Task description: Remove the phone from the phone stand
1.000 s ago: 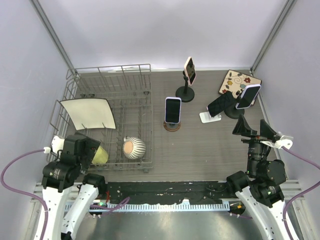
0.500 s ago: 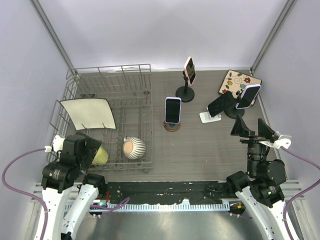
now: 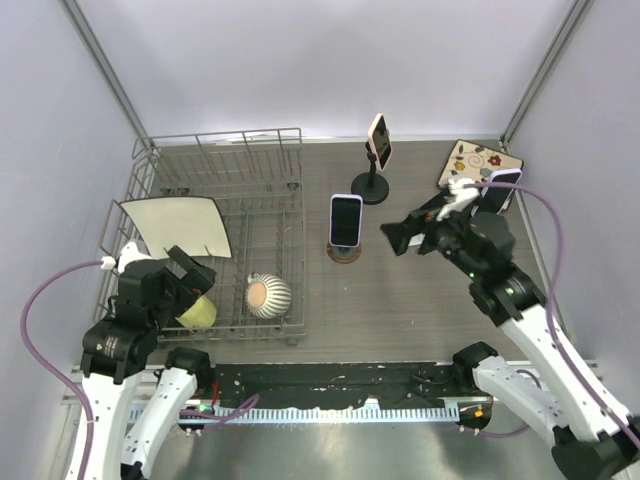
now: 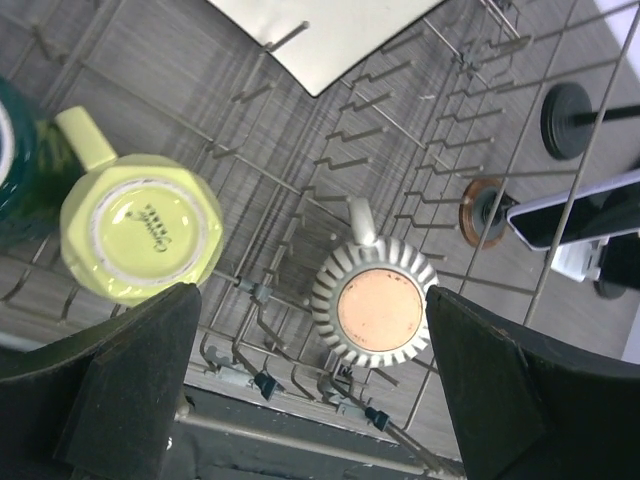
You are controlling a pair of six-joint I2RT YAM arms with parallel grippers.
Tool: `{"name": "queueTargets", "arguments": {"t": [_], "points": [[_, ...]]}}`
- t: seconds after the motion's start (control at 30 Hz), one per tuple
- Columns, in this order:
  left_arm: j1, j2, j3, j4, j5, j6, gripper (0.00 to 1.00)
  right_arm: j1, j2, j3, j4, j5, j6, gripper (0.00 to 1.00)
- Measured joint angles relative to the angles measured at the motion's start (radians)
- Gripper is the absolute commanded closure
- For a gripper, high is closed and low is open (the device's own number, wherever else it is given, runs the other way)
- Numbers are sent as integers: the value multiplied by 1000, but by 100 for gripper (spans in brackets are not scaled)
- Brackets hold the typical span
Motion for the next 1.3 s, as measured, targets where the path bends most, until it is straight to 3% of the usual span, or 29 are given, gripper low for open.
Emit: {"name": "queueTargets", "arguments": {"t": [0.17, 0.43, 0.77, 0.97, 1.3], "points": [[0, 14, -29, 83, 41, 90, 0, 11, 204, -19, -8, -242, 63, 1], [0, -2, -68, 190, 42, 126, 0, 147, 235, -227, 246, -343, 137, 1], [0, 26, -31, 196, -105, 165, 0, 409, 361, -249, 527, -242, 112, 1], [0, 53, -6, 194, -166, 192, 0, 446, 435, -264, 610, -207, 73, 1], [0, 132, 43, 241, -469, 281, 0, 469, 519, -261, 660, -130, 53, 1]]}}
